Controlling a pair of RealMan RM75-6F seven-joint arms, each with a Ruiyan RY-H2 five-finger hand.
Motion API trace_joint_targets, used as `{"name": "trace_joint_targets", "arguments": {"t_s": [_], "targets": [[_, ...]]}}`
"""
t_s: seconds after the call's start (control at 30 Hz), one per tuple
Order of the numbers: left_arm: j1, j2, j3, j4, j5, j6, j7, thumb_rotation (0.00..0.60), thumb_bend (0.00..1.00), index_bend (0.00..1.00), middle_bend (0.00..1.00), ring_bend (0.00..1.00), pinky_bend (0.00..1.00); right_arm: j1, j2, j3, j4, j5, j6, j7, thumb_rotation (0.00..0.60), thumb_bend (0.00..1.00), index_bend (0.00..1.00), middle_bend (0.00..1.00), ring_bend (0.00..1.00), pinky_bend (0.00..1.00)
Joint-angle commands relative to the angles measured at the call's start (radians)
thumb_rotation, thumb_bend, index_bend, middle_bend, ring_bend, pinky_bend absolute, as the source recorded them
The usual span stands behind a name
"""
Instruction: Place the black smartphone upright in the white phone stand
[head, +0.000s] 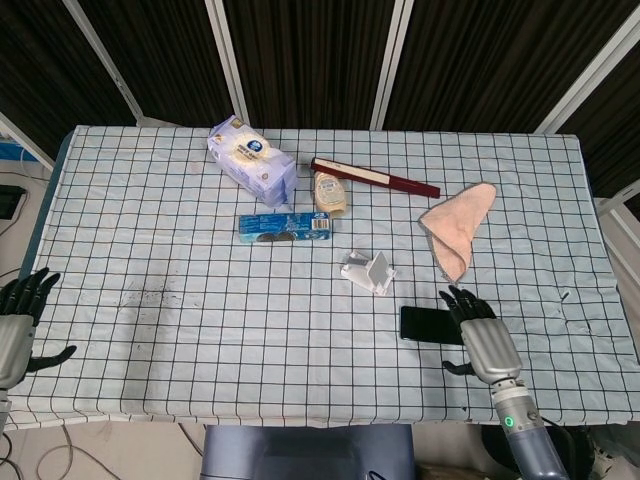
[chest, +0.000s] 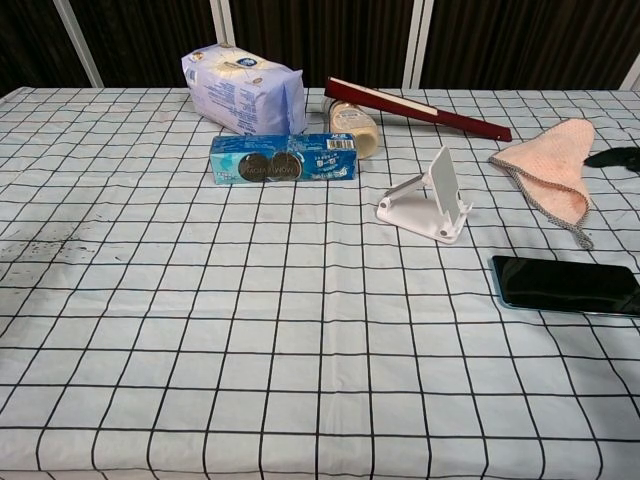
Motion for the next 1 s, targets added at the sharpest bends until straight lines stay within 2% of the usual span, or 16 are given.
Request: {"name": "trace_joint_targets", "arguments": {"t_s": [0.03,0.47,0.8,1.0], "targets": [[-0.001,0.001,0.001,0.000,0.001,-0.002,-0.003,0.600,0.00,0.00,0.00,0.00,0.00,0.032,-0.061,0.014,0.028,0.061,-0.019,-0.055,0.600,0.13,0.13,0.13,0.02,0.14],[-0.006,0.005,0.002,-0.002,-0.007,-0.016,-0.011,0.600,0.00,0.00,0.00,0.00,0.00,0.085,-0.166,0.041,0.118,0.176,-0.039,-0.108,0.600,0.18,0.20,0.19,0.05,0.14],[-0.008,0.007,0.002,-0.004,-0.011,-0.022,-0.016,0.600,0.00,0.00,0.00,0.00,0.00,0.115,-0.201,0.056,0.151,0.265,-0.050,-0.138,0.600,0.21,0.23,0.20,0.05,0.14],[-0.009,0.008,-0.002,-0.005,-0.017,-0.021,-0.020,0.600,0.00,0.00,0.00,0.00,0.00,0.132,-0.220,0.081,0.174,0.314,-0.049,-0.132,0.600,0.23,0.27,0.24,0.05,0.14]]}}
